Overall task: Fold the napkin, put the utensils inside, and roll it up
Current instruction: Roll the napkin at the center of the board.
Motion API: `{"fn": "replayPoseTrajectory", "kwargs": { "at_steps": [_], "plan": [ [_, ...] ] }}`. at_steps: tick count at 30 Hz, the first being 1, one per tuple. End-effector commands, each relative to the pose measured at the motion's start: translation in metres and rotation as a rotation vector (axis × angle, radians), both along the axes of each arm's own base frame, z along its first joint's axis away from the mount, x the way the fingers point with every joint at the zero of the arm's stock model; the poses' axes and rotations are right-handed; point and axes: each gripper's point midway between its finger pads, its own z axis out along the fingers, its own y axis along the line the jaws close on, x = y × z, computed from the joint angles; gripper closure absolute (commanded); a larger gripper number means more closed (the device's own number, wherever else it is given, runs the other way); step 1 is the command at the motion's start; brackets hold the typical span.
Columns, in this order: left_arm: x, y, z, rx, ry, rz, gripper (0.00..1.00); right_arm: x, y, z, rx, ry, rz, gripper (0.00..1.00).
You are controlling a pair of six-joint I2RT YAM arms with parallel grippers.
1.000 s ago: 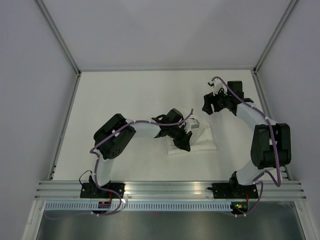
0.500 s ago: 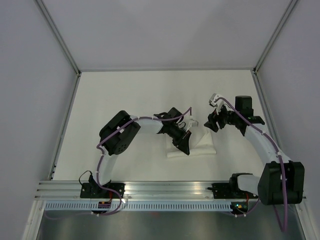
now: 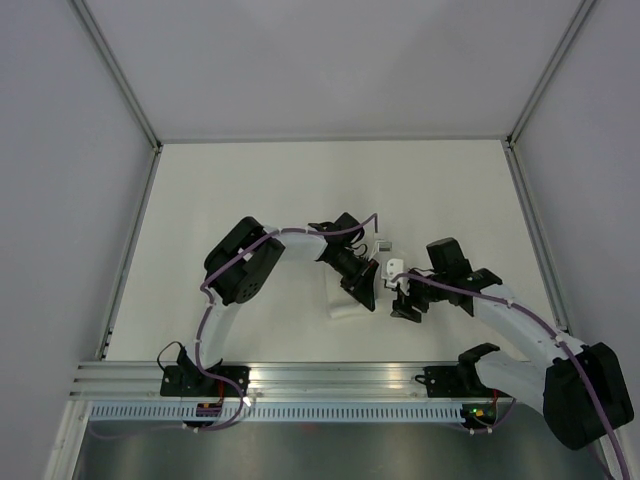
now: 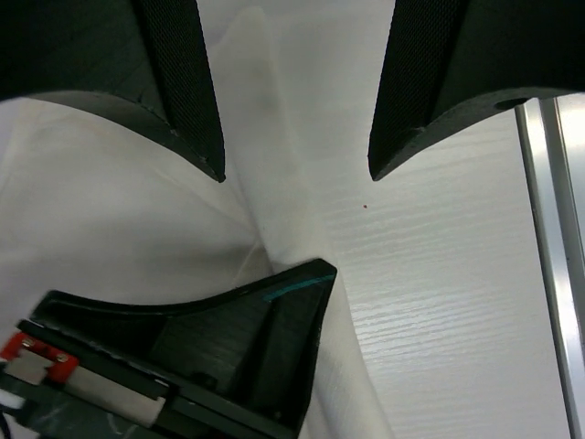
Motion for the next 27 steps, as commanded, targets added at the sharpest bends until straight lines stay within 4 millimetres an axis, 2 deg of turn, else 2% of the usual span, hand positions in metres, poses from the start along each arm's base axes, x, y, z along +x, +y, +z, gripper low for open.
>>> {"fn": "replayPoseTrajectory", "kwargs": {
  "at_steps": [1,8,12,14,21,27],
  "plan": [
    [-0.016,0.057,-0.076,0.384,0.061,0.072,0.98,0.01,0.012,-0.006,-0.026,-0.1,0.059,0.3],
    [-0.016,0.058,-0.079,0.389,0.069,0.072,0.98,0.014,0.025,-0.012,-0.053,-0.189,0.068,0.29],
    [-0.015,0.058,-0.079,0.386,0.077,0.075,0.98,0.007,0.038,-0.02,-0.069,-0.209,0.108,0.29],
    [-0.016,0.058,-0.08,0.386,0.084,0.075,0.98,0.004,0.038,-0.029,-0.095,-0.212,0.114,0.3],
    [-0.015,0.058,-0.078,0.373,0.097,0.075,0.98,0.001,0.041,-0.046,-0.131,-0.228,0.124,0.4],
    [-0.018,0.056,-0.074,0.353,0.117,0.071,0.98,0.002,0.04,-0.05,-0.145,-0.227,0.117,0.45]
  ]
}}
